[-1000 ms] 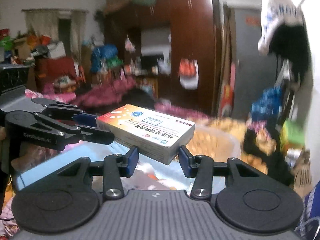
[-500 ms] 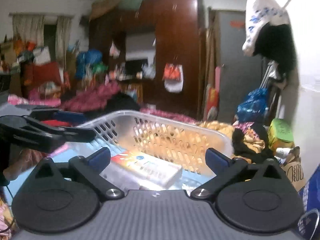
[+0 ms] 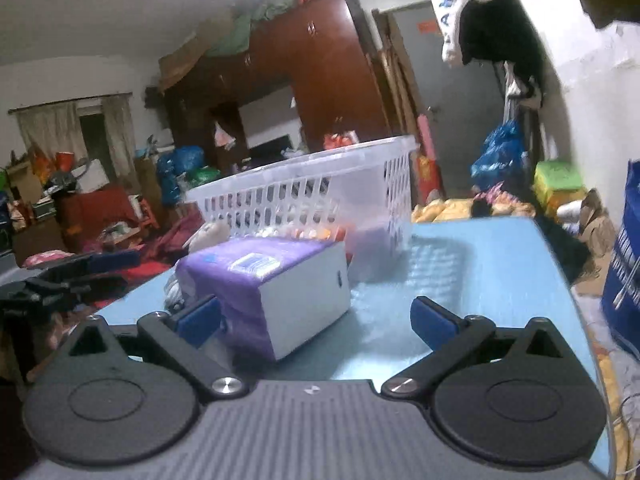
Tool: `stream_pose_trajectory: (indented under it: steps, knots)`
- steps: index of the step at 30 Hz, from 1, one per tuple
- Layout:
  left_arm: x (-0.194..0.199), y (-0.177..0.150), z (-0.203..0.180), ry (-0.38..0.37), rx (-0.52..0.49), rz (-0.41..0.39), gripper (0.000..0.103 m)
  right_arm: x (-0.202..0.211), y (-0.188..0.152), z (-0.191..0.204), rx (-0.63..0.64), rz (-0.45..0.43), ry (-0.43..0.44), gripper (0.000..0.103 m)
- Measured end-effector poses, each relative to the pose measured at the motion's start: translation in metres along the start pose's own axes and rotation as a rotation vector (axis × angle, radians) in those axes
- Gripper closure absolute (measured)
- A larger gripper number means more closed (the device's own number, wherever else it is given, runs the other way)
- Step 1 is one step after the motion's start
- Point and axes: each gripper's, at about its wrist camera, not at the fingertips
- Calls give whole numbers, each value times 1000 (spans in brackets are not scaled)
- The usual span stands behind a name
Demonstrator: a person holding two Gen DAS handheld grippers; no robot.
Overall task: Organize objects
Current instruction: 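Grasp the purple tissue pack with the right gripper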
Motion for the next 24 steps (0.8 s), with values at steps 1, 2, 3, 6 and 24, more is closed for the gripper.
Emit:
stream_pose_trajectory:
  steps: [1,2,3,6,24]
  knots:
    - [-4,-2,0,-8,6,11,19,-1,0,0,9,-5,10,0]
    - [-6,-5,1,-10,11,21,19,-4,-1,1,21,3,26,0]
    - [-9,-7,1,-8,14,27,19,-6,-2,4,30,15,36,0]
    - [-13,-10,2,-10,8,37,19,-5,-11,4,40,30,57,0]
    - [-43,-7,9,-38,8,133,32,-30,-13,16,100,106,86,33]
Point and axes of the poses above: each gripper's, at about its wrist camera, not at the fingertips, and x roughly against the way its jaws point, z to its left, y to its top, and after that the axes turned 5 degrees about -z, right-handed
